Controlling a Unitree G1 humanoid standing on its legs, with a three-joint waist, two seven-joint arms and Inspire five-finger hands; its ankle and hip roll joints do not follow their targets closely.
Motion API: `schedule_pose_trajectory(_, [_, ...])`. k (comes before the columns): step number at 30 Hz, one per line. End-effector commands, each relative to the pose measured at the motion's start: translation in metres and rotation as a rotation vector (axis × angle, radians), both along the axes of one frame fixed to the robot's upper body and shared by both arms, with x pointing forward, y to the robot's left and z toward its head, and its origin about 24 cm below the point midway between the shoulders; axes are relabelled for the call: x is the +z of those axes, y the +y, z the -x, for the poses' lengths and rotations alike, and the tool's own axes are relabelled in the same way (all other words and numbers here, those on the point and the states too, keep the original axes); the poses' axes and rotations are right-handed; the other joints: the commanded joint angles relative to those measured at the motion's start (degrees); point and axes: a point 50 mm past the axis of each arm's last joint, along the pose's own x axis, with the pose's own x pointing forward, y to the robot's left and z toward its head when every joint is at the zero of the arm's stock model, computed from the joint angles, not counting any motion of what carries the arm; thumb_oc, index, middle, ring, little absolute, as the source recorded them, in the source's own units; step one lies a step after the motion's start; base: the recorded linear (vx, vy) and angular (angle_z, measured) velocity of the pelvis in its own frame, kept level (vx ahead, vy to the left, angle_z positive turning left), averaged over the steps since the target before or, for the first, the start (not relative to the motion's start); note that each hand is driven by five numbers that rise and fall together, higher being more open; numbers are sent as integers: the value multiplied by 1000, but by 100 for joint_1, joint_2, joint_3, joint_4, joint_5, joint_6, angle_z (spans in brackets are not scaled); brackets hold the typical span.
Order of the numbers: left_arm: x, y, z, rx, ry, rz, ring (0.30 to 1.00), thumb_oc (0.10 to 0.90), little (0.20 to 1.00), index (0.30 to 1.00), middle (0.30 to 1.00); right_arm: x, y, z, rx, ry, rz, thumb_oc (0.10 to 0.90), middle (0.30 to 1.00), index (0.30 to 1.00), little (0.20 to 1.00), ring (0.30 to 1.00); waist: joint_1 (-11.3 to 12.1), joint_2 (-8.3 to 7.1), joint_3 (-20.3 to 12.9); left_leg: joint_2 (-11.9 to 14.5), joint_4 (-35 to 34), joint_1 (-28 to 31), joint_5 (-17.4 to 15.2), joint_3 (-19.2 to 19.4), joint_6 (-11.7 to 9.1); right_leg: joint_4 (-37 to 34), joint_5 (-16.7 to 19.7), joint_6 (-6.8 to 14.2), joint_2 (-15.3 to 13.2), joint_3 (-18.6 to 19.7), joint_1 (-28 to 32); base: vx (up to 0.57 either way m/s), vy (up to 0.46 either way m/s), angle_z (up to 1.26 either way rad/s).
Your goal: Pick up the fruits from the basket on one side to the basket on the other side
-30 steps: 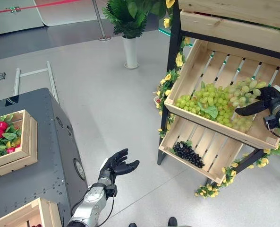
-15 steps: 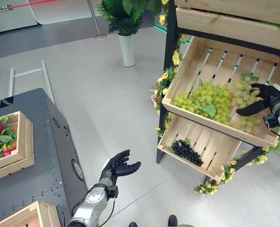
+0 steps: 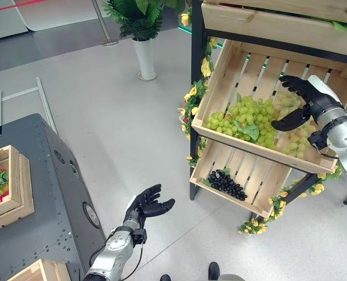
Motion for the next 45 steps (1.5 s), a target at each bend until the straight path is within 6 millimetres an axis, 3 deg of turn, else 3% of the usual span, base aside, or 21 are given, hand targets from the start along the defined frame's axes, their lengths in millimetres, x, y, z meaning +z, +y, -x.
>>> schedule_pose_trajectory(1, [41,4,-30,-26,-208,-22,900,800,900,900,900,61,5,16,13,-352,110,800,900,900,900,900,55,-276,-356,-376,52,108,-671,10,232,43,-499,12,41,91,428,6,0,-5])
schedule_pose_trajectory(11, [43,-2,-32,4,-218,-18,900,800,900,900,900,50,54,44,199,-581,261,800,900,900,900,900,34,-190,-315,-371,52,134,-715,67,252,43,-526,35,43,130,430,2,-3,-2])
schedule_pose_trajectory(15, [42,-3,-32,9,-214,-27,900,800,900,900,900,39,73,54,340,-578,203,800,900,900,900,900,56,-162,-305,-374,52,117,-716,51,250,43,-536,42,39,119,418,0,0,0])
schedule_pose_trajectory(23, [33,-3,-22,56,-178,-27,900,800,900,900,900,-21,82,72,500,-377,-64,800,900,900,900,900,60,-79,-226,-359,52,124,-686,25,247,43,-555,26,27,-7,450,2,-43,2])
schedule_pose_trajectory(34, [36,-1,-19,103,-200,-19,900,800,900,900,900,-51,103,86,664,-244,-389,800,900,900,900,900,203,-66,-52,-327,58,61,-570,-191,186,65,-638,-85,63,-246,514,-7,-93,8])
schedule_pose_trajectory(38, [39,1,-21,143,-237,-34,900,800,900,900,900,-62,122,90,820,-113,-624,800,900,900,900,900,347,-88,21,-297,94,-39,-480,-351,114,91,-679,-142,59,-438,512,-9,-131,21])
schedule_pose_trajectory(45, [38,-6,-20,149,-247,-46,900,800,900,900,900,-84,158,90,1025,122,-808,800,900,900,900,900,637,-219,151,-202,605,-435,-402,-490,-61,147,-704,-309,31,-824,452,1,-109,28])
